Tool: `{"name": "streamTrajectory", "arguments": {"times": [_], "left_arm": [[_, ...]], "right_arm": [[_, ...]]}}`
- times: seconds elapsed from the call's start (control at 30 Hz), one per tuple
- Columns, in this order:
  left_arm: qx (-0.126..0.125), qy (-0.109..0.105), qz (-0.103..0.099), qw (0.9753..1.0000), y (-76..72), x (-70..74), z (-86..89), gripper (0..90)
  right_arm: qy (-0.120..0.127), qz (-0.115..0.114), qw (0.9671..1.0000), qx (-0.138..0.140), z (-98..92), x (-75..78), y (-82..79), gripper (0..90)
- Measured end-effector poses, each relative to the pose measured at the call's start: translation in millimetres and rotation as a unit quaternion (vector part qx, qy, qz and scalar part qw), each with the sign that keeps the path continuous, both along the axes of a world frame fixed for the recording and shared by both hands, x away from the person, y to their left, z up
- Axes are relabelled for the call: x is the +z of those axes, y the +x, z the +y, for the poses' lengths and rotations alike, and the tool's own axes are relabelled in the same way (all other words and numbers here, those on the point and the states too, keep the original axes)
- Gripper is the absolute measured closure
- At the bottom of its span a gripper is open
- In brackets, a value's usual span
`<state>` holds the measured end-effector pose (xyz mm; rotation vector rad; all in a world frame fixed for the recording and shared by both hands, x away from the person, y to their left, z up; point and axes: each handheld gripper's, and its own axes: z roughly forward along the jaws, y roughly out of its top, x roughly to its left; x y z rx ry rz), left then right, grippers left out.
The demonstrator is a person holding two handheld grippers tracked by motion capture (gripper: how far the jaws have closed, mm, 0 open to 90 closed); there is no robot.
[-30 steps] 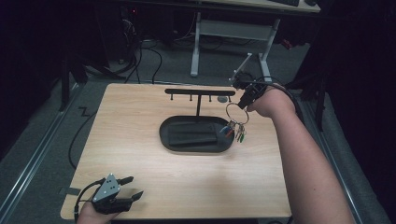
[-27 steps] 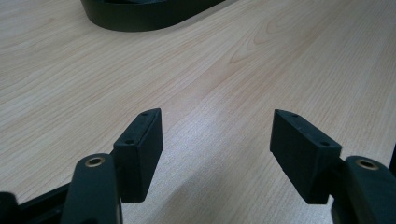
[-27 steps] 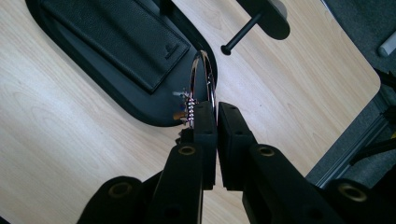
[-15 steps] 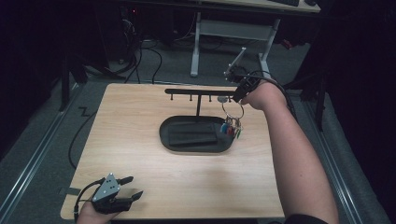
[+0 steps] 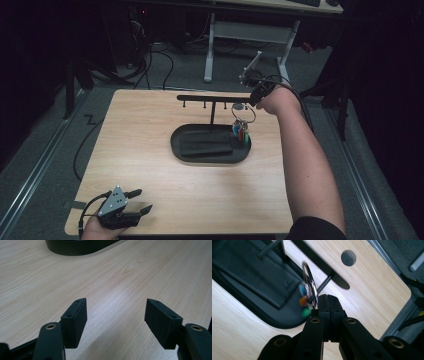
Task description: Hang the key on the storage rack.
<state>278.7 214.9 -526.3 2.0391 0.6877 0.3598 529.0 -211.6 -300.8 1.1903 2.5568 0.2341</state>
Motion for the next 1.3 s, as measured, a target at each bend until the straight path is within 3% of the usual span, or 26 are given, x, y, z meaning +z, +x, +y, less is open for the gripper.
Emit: {"name": "streamTrajectory", "arguments": {"times": [0.07, 0.23, 0.4, 0.53, 0.57, 0.87, 1.0, 1.03, 1.1, 1.13, 1.23, 1.27, 1.3], "left_arm": [[0.000, -0.001, 0.001, 1.0000, -0.5, -0.1, 0.2, 35.1], [-0.003, 0.000, 0.003, 1.0000, 0.9, -0.8, -1.1, 35.1], [-0.004, 0.002, -0.001, 1.0000, 0.2, 0.4, -2.7, 35.1], [-0.006, 0.004, -0.001, 1.0000, -0.9, 0.6, -4.0, 35.1], [-0.007, 0.005, -0.001, 1.0000, -0.9, 0.7, -4.1, 35.1], [-0.005, 0.008, 0.000, 1.0000, -0.7, 0.0, -4.8, 35.1], [-0.006, 0.012, 0.002, 0.9999, -0.5, -0.5, -5.2, 35.1], [-0.006, 0.012, 0.002, 0.9999, -0.5, -0.5, -5.2, 35.1], [-0.007, 0.014, 0.002, 0.9999, -0.6, -1.4, -5.8, 35.1], [-0.007, 0.014, 0.002, 0.9999, -0.6, -1.4, -5.8, 35.0], [-0.008, 0.016, 0.005, 0.9998, -0.3, -2.2, -6.0, 35.0], [-0.008, 0.016, 0.005, 0.9998, -0.3, -2.2, -6.0, 35.0], [-0.009, 0.018, 0.006, 0.9998, -0.3, -2.3, -6.0, 35.0]], "right_arm": [[0.015, -0.004, 0.9999, 0.000, -2.4, -1.0, 0.0, 90.0], [0.014, -0.006, 0.9999, -0.006, -6.3, 2.2, -5.4, 90.0], [0.015, -0.006, 0.9999, 0.005, -8.8, -0.5, -15.6, 90.0], [0.022, -0.010, 0.9997, 0.007, -11.6, -7.6, -26.6, 90.0], [0.026, -0.008, 0.9996, -0.004, -12.0, -12.2, -33.5, 90.0], [0.042, -0.017, 0.9990, 0.001, -19.9, -29.1, -51.2, 89.2], [0.058, -0.028, 0.9979, -0.008, -25.8, -42.1, -63.0, 73.9], [0.058, -0.028, 0.9979, -0.008, -25.8, -42.1, -63.0, 73.9], [0.077, -0.039, 0.9961, -0.018, -30.6, -51.9, -71.7, 60.1], [0.077, -0.039, 0.9961, -0.018, -30.6, -51.9, -71.7, 60.1], [0.121, -0.054, 0.9908, -0.030, -39.5, -69.0, -85.1, 46.6], [0.121, -0.054, 0.9908, -0.030, -39.5, -69.0, -85.1, 46.6], [0.135, -0.070, 0.9879, -0.031, -43.5, -79.9, -95.1, 39.5]]}}
